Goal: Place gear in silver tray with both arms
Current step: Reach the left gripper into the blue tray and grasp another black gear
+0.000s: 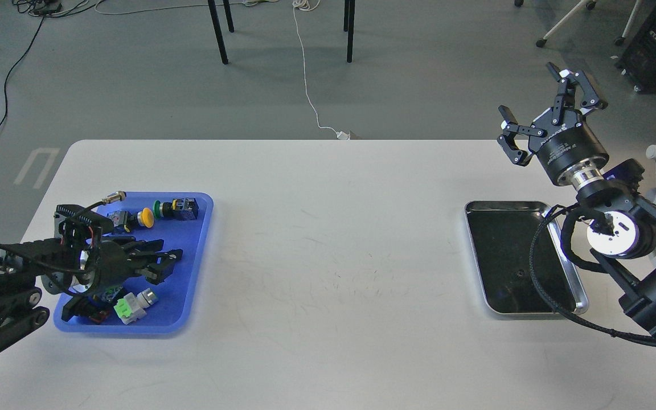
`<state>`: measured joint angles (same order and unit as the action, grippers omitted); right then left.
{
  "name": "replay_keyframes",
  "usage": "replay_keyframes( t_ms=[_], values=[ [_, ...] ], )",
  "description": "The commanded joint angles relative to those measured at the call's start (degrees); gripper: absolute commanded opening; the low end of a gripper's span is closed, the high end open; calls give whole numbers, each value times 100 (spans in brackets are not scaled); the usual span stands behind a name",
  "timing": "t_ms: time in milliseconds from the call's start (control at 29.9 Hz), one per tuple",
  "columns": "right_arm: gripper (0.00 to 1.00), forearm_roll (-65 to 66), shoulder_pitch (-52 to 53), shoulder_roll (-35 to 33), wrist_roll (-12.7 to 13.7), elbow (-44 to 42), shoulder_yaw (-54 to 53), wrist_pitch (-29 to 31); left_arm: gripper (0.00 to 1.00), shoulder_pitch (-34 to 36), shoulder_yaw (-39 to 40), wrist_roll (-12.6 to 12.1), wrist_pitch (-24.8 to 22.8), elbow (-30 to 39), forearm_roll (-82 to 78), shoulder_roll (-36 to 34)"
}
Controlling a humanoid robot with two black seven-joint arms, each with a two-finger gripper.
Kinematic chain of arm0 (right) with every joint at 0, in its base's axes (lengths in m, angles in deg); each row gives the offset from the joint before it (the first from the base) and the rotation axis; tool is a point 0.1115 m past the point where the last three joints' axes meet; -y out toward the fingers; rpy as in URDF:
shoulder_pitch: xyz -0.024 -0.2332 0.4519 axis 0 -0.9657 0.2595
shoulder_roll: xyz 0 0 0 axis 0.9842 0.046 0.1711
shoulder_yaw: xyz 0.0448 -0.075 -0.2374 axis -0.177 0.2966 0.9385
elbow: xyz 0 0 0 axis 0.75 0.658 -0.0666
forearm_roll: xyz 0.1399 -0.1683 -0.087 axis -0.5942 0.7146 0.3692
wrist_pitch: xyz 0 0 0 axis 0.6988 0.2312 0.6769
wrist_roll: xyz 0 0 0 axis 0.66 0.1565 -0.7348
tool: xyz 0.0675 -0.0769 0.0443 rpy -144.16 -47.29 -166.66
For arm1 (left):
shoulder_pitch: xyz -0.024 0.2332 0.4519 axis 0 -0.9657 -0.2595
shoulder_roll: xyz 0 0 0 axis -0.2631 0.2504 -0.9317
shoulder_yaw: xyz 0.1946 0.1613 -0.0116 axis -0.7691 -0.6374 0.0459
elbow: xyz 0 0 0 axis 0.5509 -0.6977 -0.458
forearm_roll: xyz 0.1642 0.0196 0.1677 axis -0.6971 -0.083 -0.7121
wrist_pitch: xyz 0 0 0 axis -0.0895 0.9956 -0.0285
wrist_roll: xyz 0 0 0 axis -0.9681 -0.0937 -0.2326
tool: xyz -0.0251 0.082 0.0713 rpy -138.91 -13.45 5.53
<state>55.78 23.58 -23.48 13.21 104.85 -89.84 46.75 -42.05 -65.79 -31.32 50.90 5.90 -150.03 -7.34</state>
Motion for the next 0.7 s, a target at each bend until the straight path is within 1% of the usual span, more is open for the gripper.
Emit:
replay_keyframes(
  t_ms=[0,134,234,401,568,669],
  values=[
    [96,1,-4,-16,8,0,0,0,43,-27,-4,-9,9,-12,-6,0],
    [96,1,-4,-25,-1,0,0,0,31,-36,-4,-9,0,-12,-33,-9],
    [96,1,-4,-34,-1,0,0,-9,24,-27,-101,-9,9,-12,-24,-18],
    [96,1,-4,-43,-1,0,-9,-9,16,-9,-136,0,9,-12,-33,-18],
    [96,1,-4,-60,-1,0,-9,-17,14,122,-101,0,70,5,-6,-53],
    [96,1,-12,-87,-1,35,-18,-9,14,543,-101,9,53,75,3,-88]
  ],
)
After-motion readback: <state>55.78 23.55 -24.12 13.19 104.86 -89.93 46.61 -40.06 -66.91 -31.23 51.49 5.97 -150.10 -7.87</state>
